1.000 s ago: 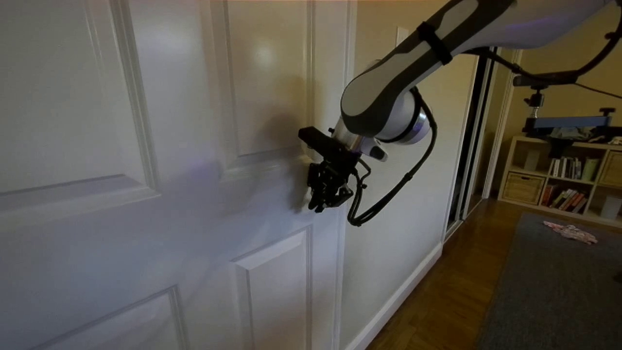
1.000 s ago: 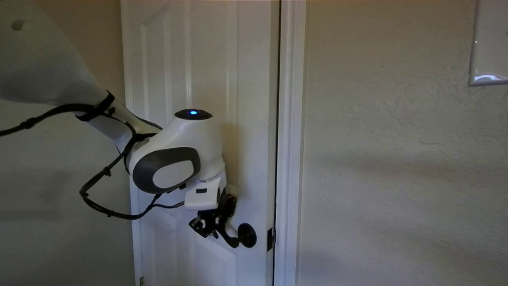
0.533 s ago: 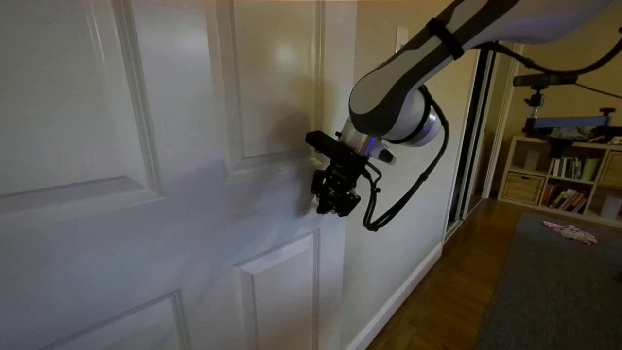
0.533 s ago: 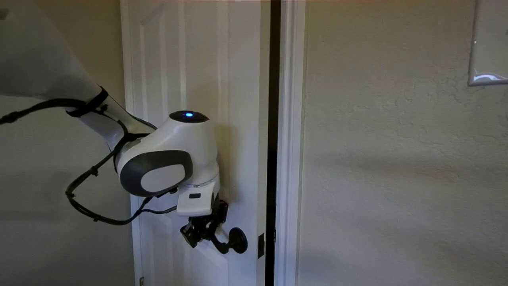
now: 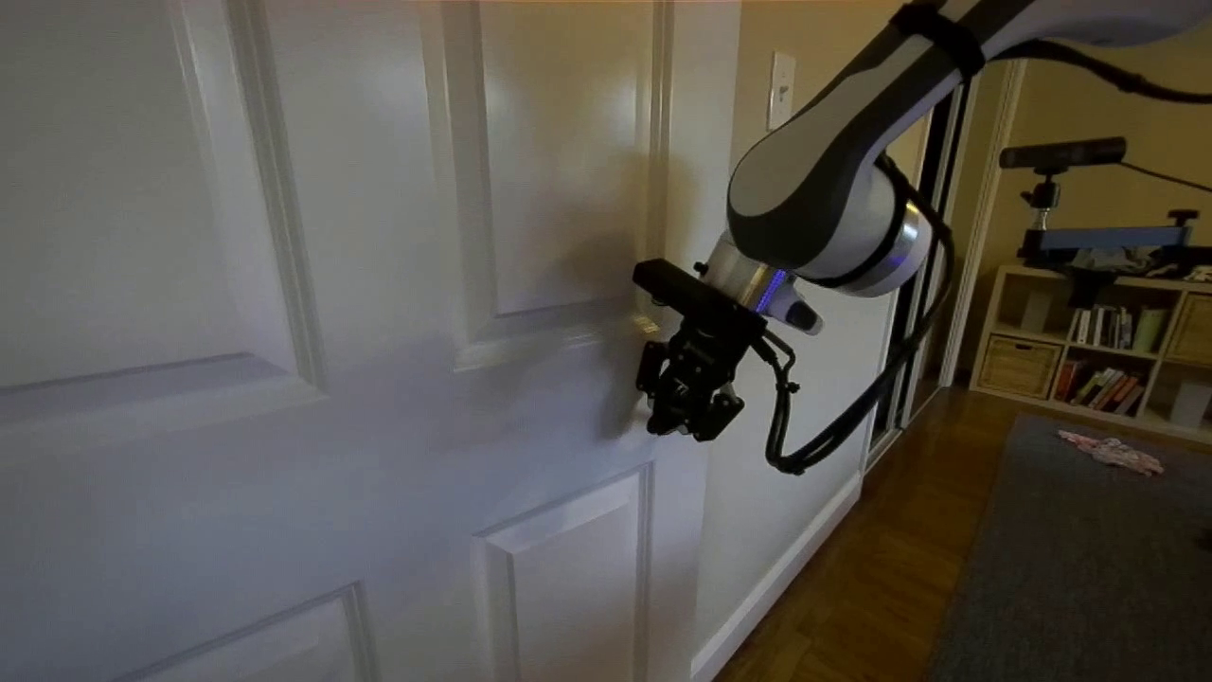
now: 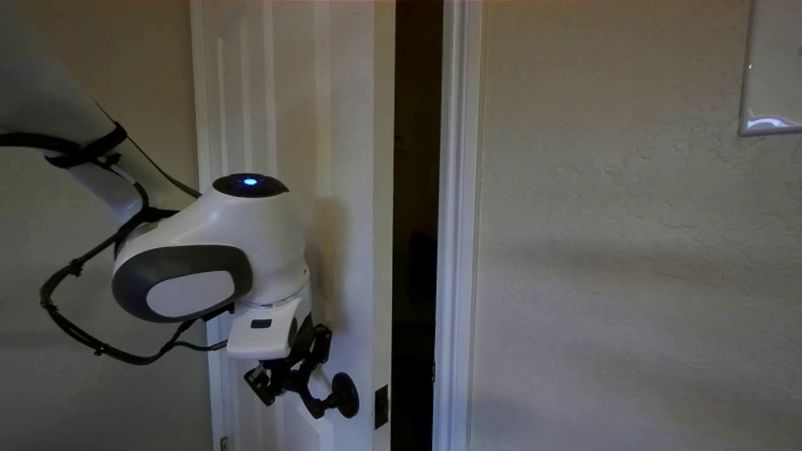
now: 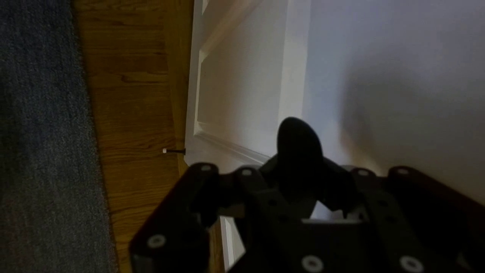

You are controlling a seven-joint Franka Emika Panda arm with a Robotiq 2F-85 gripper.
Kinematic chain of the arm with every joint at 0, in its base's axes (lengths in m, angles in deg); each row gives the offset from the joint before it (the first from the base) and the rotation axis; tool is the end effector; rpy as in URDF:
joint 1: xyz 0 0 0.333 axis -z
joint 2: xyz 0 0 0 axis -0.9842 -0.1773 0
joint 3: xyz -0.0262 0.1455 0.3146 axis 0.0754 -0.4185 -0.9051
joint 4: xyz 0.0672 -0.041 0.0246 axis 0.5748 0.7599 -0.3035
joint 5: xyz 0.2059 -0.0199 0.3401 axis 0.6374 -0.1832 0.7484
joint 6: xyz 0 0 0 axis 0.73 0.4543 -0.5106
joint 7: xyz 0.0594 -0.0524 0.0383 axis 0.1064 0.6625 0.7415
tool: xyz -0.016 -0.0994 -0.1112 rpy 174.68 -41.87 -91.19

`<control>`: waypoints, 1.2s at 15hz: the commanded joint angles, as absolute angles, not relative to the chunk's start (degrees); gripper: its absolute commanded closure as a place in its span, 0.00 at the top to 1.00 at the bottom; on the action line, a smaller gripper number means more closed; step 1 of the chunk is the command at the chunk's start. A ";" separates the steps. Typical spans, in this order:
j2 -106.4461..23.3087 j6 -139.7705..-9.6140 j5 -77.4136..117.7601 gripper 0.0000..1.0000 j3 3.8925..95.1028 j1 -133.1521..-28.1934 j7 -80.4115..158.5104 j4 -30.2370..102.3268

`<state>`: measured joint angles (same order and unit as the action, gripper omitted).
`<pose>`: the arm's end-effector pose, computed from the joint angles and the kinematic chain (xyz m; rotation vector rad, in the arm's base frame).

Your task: Open the door

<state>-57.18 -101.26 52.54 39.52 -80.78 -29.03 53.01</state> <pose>0.6886 0.0628 0.2173 -1.8521 1.9697 -0.0818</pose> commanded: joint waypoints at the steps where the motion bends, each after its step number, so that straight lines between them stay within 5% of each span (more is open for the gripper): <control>1: -50.54 -98.56 56.99 0.17 34.08 -79.27 -23.34 62.67; 2: -49.47 -99.56 58.49 0.35 33.03 -78.70 -22.25 64.29; 12: -38.32 -91.66 70.76 0.97 33.40 -80.40 -4.98 76.38; 18: -35.85 -92.00 64.19 1.00 36.24 -84.50 -5.54 76.23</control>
